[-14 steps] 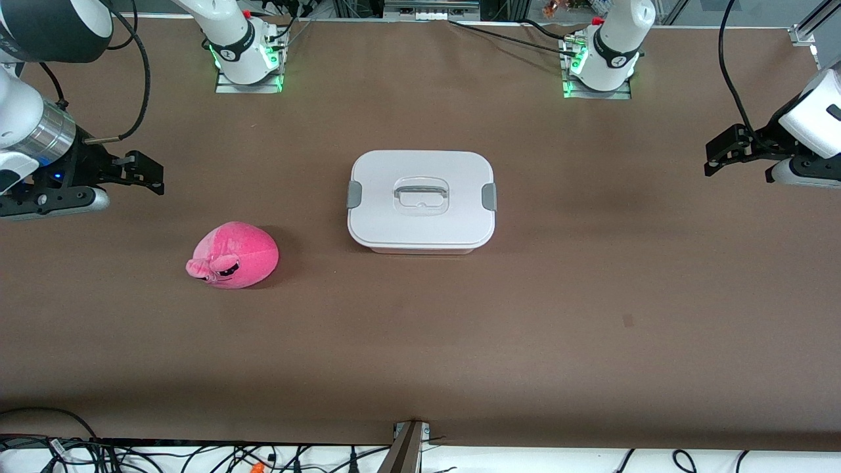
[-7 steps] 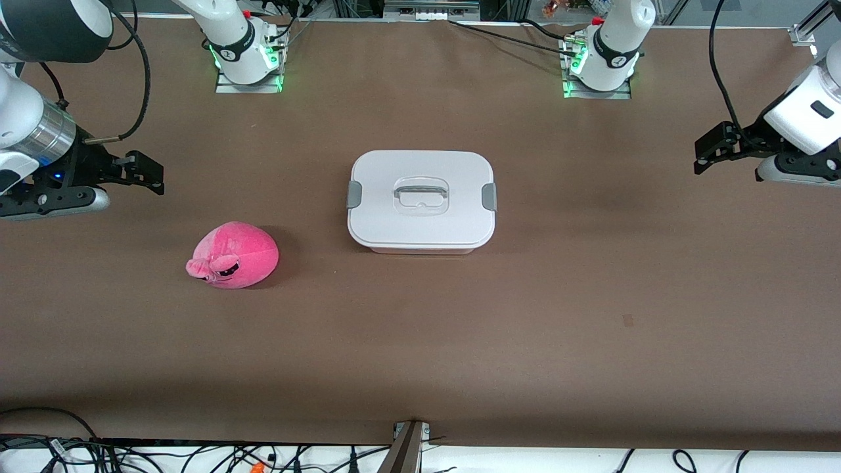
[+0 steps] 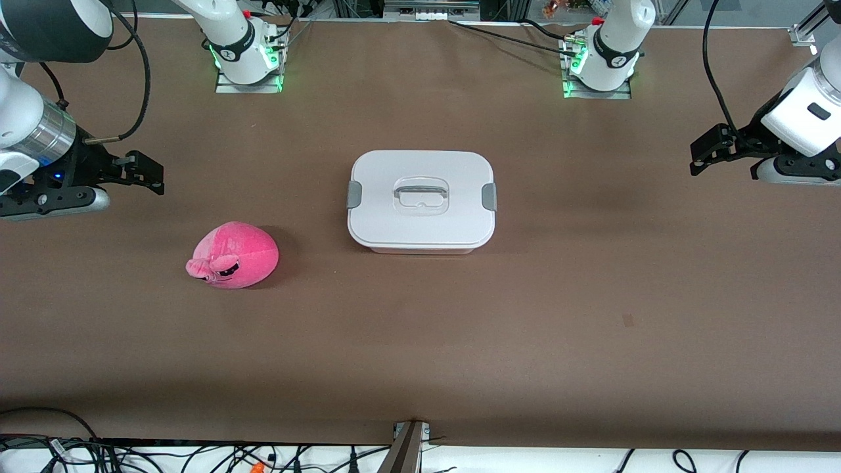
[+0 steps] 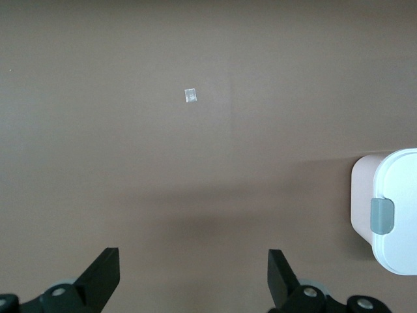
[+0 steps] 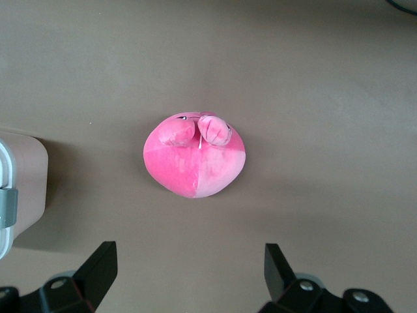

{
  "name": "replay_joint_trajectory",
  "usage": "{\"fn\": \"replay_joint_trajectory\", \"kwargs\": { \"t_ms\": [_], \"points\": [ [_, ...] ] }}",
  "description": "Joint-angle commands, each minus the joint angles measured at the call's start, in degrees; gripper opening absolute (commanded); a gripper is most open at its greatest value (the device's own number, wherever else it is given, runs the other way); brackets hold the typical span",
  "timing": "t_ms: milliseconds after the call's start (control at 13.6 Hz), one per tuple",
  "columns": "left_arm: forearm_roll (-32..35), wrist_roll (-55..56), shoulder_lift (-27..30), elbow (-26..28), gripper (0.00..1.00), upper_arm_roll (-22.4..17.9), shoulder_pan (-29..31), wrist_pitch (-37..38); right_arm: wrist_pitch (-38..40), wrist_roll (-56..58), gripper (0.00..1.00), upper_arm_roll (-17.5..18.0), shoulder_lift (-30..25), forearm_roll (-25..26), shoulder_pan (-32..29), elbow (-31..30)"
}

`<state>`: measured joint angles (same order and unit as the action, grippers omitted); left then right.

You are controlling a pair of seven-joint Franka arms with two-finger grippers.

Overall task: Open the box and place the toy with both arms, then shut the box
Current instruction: 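Move the left gripper toward the white box lid handle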

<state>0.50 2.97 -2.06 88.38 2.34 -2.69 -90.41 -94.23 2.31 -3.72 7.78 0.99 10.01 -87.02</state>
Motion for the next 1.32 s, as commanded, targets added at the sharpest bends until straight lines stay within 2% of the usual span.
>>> {"fn": "replay_joint_trajectory", "kwargs": {
  "t_ms": [0, 660, 807, 954, 1247],
  "points": [
    [1.35, 0.72, -0.14, 0.56, 1.00, 0.12, -0.21, -0.47, 0.01, -0.29, 1.00, 0.03, -0.57, -0.46, 0.10, -0.43],
    [0.82, -0.25, -0.40, 0.21, 1.00, 0.90, -1.26, -0.30, 0.28, -0.20, 1.00, 0.11, -0.66, -0.46, 0.10, -0.52],
    [0.90, -0.25, -1.01, 0.21, 1.00, 3.97, -1.61, -0.03, 0.19, -0.29, 1.00, 0.11, -0.66, -0.46, 0.10, -0.52],
    [0.90, -1.73, -2.24, 0.21, 1.00, 8.88, -1.61, 0.23, 0.19, -0.29, 1.00, 0.11, -0.66, -0.37, 0.10, -0.52],
    [-0.49, -13.24, -4.79, 0.39, 1.00, 15.66, -1.79, 1.90, 0.28, -0.20, 1.00, -0.24, -0.66, -0.46, 0.10, -0.61]
  ]
}}
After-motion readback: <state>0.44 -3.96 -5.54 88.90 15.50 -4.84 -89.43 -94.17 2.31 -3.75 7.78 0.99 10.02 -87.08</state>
